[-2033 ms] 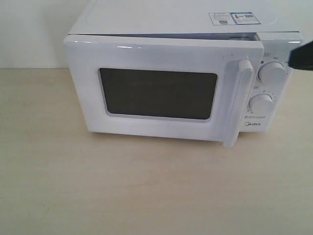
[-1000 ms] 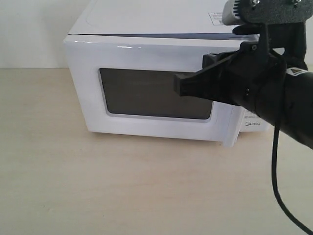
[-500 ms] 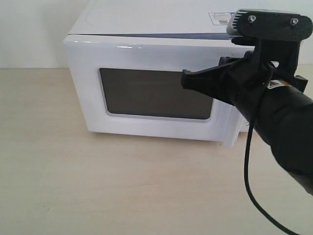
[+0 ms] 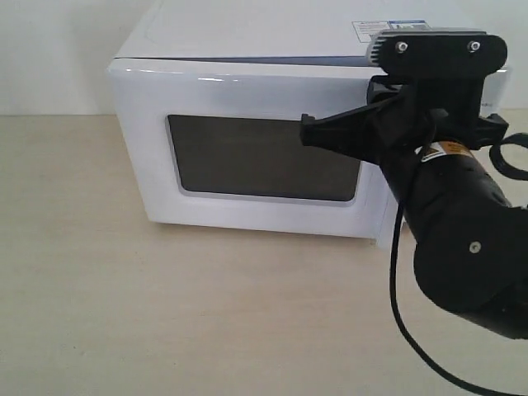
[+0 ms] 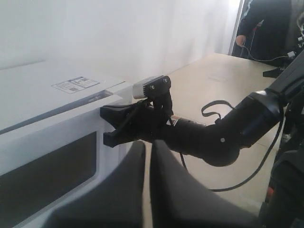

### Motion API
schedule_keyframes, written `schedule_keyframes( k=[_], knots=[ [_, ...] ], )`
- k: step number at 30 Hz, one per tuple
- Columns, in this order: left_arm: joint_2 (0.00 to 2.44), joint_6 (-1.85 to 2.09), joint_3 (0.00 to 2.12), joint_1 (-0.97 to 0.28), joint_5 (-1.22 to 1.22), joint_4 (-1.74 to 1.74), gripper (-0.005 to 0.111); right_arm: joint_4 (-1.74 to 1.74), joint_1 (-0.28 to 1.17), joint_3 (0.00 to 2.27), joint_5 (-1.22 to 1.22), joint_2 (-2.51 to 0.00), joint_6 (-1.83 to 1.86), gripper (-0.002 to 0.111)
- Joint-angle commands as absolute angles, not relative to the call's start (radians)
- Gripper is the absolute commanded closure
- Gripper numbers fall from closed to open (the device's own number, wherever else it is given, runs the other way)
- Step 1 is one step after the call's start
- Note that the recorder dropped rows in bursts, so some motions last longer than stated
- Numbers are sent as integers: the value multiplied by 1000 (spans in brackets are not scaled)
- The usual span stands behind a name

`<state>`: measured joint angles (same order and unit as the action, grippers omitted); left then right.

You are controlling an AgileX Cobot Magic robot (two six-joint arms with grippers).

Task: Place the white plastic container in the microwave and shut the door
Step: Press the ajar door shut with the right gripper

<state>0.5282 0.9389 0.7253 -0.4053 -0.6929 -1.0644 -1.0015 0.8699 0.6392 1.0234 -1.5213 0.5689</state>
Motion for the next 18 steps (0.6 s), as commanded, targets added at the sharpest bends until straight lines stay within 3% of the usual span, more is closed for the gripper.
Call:
schedule_keyframes(
  k=[1, 18],
  knots=[
    [525, 935, 718, -408, -670, -1116, 102, -982, 834, 640, 1034, -1551, 531, 108],
    [525, 935, 718, -408, -673, -1116, 102, -917, 785, 775, 935, -1618, 551, 108]
  ],
)
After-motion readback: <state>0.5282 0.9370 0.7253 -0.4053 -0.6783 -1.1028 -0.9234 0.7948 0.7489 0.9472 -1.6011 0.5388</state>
